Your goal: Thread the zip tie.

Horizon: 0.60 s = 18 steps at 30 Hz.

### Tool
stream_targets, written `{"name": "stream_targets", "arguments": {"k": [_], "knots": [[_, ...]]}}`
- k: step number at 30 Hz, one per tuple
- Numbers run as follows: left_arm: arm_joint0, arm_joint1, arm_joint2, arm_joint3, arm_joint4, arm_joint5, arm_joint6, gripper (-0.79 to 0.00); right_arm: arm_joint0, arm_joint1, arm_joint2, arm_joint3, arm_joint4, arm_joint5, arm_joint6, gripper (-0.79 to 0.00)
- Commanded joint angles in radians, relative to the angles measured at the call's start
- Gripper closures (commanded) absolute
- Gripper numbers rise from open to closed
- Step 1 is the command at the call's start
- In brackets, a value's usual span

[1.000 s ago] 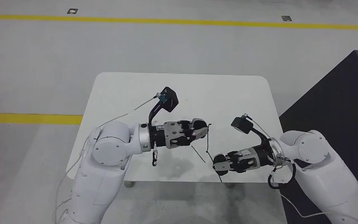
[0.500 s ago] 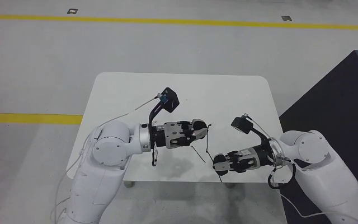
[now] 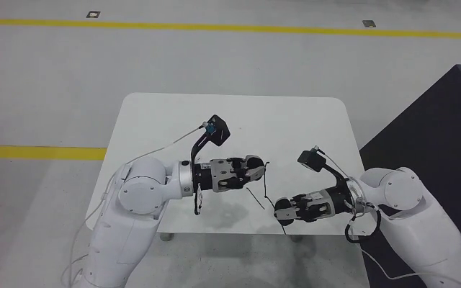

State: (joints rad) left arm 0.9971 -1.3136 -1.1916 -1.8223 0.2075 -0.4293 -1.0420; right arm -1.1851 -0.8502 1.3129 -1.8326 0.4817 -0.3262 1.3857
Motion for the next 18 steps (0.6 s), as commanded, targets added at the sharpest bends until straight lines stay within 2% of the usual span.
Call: {"name": "stream_targets", "arguments": {"k": [1, 6, 18], "knots": [[-0.001, 0.003, 0.002, -0.001, -0.003, 0.0, 0.003, 0.0, -0.005, 0.0, 0.002, -0.008, -0.023, 0.005, -0.033, 0.0], [-0.006, 0.009, 0.006, -0.001, -0.011, 0.004, 0.012, 0.0, -0.01, 0.001, 0.017, -0.029, -0.097, -0.019, -0.084, 0.0], [-0.028, 0.02, 0.025, 0.025, -0.028, 0.042, 0.027, 0.0, -0.018, 0.007, 0.038, -0.071, -0.2, -0.07, -0.118, 0.0]]}}
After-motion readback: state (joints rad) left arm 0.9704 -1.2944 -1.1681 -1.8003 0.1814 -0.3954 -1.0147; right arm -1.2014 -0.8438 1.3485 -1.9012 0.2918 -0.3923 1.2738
